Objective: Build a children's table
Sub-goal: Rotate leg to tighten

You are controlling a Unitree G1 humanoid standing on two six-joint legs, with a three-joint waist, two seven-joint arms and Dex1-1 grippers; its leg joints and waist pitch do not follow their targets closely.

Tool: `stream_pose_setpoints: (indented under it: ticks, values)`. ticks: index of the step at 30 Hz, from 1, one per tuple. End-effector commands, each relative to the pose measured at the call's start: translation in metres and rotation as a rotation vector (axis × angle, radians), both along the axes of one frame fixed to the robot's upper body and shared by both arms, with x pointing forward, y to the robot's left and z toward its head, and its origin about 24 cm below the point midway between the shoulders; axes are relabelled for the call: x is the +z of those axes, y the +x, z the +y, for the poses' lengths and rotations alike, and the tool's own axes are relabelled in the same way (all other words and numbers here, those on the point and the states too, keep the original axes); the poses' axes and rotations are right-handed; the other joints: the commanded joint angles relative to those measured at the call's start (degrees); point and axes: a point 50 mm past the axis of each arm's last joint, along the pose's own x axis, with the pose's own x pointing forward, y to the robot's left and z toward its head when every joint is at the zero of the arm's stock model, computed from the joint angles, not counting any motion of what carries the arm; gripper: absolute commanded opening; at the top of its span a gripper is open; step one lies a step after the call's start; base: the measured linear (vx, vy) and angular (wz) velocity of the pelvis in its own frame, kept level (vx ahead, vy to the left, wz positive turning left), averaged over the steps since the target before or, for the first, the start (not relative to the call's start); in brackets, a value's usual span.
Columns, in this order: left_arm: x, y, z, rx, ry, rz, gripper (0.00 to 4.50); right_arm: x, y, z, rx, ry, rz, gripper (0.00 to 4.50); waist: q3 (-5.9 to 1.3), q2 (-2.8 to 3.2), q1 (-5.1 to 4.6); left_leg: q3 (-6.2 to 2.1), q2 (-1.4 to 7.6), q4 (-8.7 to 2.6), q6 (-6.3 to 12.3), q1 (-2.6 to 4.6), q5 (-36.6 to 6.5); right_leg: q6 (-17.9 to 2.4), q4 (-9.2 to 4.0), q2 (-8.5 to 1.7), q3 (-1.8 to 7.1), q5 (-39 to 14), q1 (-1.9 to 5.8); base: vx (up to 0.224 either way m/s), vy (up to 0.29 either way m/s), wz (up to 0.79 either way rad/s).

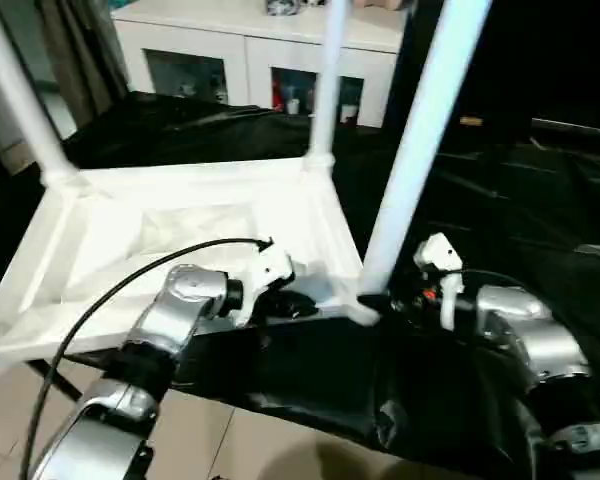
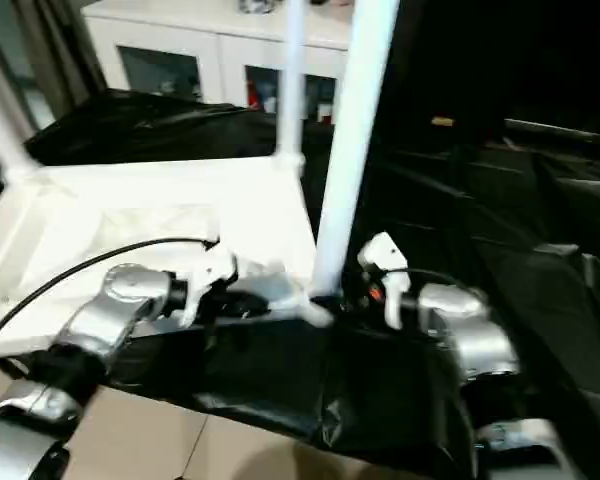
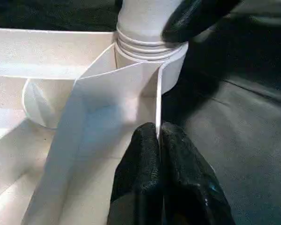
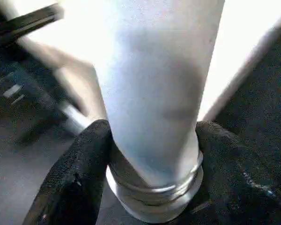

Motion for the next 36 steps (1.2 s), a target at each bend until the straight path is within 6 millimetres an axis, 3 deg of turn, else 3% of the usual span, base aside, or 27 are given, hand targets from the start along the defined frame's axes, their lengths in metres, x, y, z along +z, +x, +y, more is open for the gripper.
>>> stream_pose_setpoints:
  ticks: [1,2,3,5,10,11,17,20,25,27,32,36]
  values:
    - [0.001,0.002,-0.023,0.037,-0.03,-0.012,0.0,-0.024,-0.003,0.01,-0.09,-0.08,0.088,2.53,-2.87,-0.83,-0.28,-0.59,0.97,-3.95,0.53,0.5,-15.4,-8.2,-5.47,-3.47,1.93,-25.0,2.1,0.0,0.0,0.0]
    - [0.001,0.004,-0.027,0.056,-0.025,-0.019,0.0,-0.024,-0.002,0.013,-0.125,-0.075,0.089,2.53,-3.0,-1.01,-0.22,-0.66,0.91,-3.86,0.62,0.66,-16.2,-7.3,-5.8,-3.63,1.88,-27.1,2.19,0.0,0.0,0.0]
    - [0.001,0.005,-0.033,0.078,-0.026,-0.03,0.0,-0.024,0.001,0.02,-0.177,-0.056,0.093,2.53,-2.87,-0.81,-0.39,-0.6,0.94,-3.88,0.84,0.85,-16.9,-6.9,-6.06,-3.49,1.98,-27.8,1.8,0.0,0.0,0.0]
    - [0.001,0.006,-0.045,0.091,-0.02,-0.059,0.0,-0.022,0.005,0.034,-0.235,-0.018,0.082,2.53,-2.91,-0.69,-0.54,-0.76,0.92,-4.01,0.77,0.79,-17.4,-6.5,-6.2,-3.58,1.91,-28.5,1.87,0.0,0.0,0.0]
    - [0.0,0.004,-0.055,0.067,-0.016,-0.063,0.0,-0.016,0.005,0.052,-0.176,0.009,0.007,2.53,-3.03,-0.68,-0.53,-0.76,0.94,-4.1,1.33,0.68,-17.6,-6.6,-6.25,-3.57,1.97,-26.5,1.95,0.0,0.0,0.0]
    - [0.0,0.004,-0.056,0.062,-0.016,-0.059,0.0,-0.014,0.005,0.054,-0.168,0.021,-0.005,3.08,-3.03,-0.73,-0.53,-0.74,0.99,-4.14,1.54,0.62,-17.4,-6.9,-6.14,-3.55,2.01,-25.6,1.97,0.0,0.0,0.0]
    - [-0.002,0.005,-0.041,0.049,0.002,-0.035,0.0,-0.002,0.005,0.04,-0.073,0.107,-0.017,3.58,-3.12,-0.7,-0.2,-0.61,1.08,-4.05,2.55,0.36,-15.6,-8.7,-5.64,-3.61,2.16,-21.4,2.31,0.0,0.0,0.0]
    - [-0.004,0.005,-0.028,0.015,0.027,-0.027,0.0,0.001,0.002,0.024,0.011,0.061,-0.022,3.89,-3.25,-0.85,0.17,-0.52,1.11,-3.86,3.19,0.27,-14.5,-9.3,-5.39,-3.55,2.18,-19.3,2.62,0.0,0.0,0.0]
    - [-0.002,-0.002,-0.01,-0.088,0.011,0.011,0.0,0.003,-0.01,-0.004,0.199,-0.032,0.016,3.95,-3.34,-0.83,0.59,-0.46,1.29,-3.78,3.72,0.18,-12.6,-10.5,-4.83,-3.52,2.13,-15.6,2.94,0.0,0.0,0.0]
    - [0.001,-0.006,-0.002,-0.152,-0.014,0.03,0.0,0.005,-0.013,-0.016,0.254,-0.059,0.045,3.95,-3.52,-0.73,0.69,-0.42,1.42,-3.59,4.24,-0.03,-11.4,-11.8,-4.32,-3.54,2.07,-12.6,3.17,0.0,0.0,0.0]
    - [0.005,-0.012,0.008,-0.223,-0.029,0.066,0.0,0.012,-0.014,-0.024,0.303,-0.048,0.047,3.95,-4.07,-0.6,0.94,-0.09,1.51,-2.96,6.39,-0.15,-6.3,-16.0,-2.8,-3.2,2.05,-1.0,3.06,0.0,0.0,0.0]
    - [0.005,-0.014,0.013,-0.232,-0.042,0.083,0.0,0.011,-0.018,-0.026,0.358,-0.047,0.064,3.95,-3.7,-0.71,1.15,0.01,1.58,-3.11,6.1,0.02,-9.0,-15.5,-3.37,-3.37,2.02,-5.5,2.98,0.0,0.0,0.0]
